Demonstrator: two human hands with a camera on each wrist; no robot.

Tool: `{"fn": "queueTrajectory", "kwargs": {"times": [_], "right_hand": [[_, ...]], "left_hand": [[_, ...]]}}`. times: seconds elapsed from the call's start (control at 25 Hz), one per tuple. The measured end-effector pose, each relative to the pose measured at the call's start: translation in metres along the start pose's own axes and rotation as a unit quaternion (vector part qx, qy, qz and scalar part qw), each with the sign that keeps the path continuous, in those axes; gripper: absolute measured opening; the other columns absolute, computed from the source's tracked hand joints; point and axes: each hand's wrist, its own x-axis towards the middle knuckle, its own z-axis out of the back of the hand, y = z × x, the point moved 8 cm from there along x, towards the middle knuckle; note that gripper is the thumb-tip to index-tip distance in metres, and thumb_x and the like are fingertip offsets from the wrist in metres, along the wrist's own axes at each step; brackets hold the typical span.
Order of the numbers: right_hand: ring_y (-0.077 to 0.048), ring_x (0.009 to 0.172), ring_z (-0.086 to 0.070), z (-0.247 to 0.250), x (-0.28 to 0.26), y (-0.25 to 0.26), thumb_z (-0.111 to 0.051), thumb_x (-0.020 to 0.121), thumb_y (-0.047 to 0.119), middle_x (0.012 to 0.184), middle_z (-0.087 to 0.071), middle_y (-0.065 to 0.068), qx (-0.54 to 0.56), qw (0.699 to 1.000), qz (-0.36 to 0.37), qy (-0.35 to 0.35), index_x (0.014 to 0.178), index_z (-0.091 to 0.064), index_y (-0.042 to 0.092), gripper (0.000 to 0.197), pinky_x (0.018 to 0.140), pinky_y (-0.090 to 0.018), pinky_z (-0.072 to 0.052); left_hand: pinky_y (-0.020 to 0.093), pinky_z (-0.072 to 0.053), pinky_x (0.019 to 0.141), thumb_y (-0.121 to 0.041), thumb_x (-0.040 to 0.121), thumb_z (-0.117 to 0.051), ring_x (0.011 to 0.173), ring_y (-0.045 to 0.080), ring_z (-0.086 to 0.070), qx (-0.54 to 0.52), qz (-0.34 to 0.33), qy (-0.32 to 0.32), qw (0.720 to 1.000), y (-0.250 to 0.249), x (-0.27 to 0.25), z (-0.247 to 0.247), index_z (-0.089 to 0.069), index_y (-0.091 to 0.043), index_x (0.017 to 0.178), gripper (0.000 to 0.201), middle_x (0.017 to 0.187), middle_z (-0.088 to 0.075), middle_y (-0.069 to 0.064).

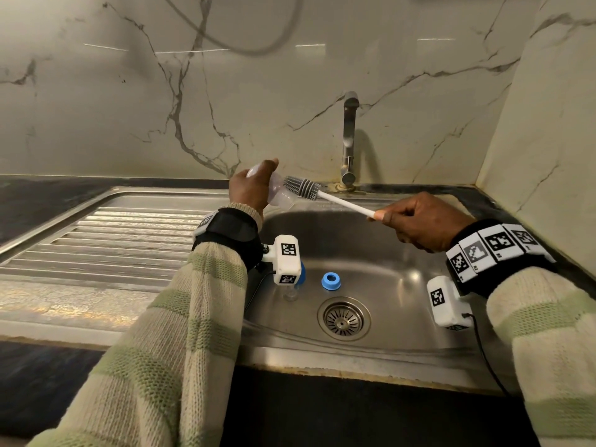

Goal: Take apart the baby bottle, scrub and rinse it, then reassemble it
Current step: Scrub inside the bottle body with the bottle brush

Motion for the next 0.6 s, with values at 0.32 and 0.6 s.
{"fn": "queueTrajectory", "kwargs": {"times": [0.32,0.6], "right_hand": [[-0.009,0.036,-0.039,0.0003,-0.0004,-0.0024,-0.06,0.089,0.05,0.056,-0.056,-0.004,0.016,1.0,-0.004,-0.001,0.099,-0.074,0.03,0.026,0.039,-0.019,-0.032],[-0.013,0.038,-0.04,-0.0008,0.0,-0.0063,-0.06,0.088,0.053,0.054,-0.055,-0.002,0.02,1.0,0.0,0.012,0.098,-0.075,0.033,0.027,0.041,-0.021,-0.033]], "left_hand": [[0.043,-0.062,0.075,-0.025,0.087,-0.075,0.09,0.03,-0.069,0.012,-0.013,0.032,0.999,-0.0007,-0.0018,-0.0049,-0.07,-0.015,0.097,0.015,0.099,-0.07,0.011],[0.034,-0.055,0.062,-0.015,0.084,-0.067,0.067,0.024,-0.062,-0.009,-0.01,0.024,1.0,-0.0042,-0.0043,-0.0047,-0.066,-0.011,0.082,0.005,0.074,-0.064,0.006]]}}
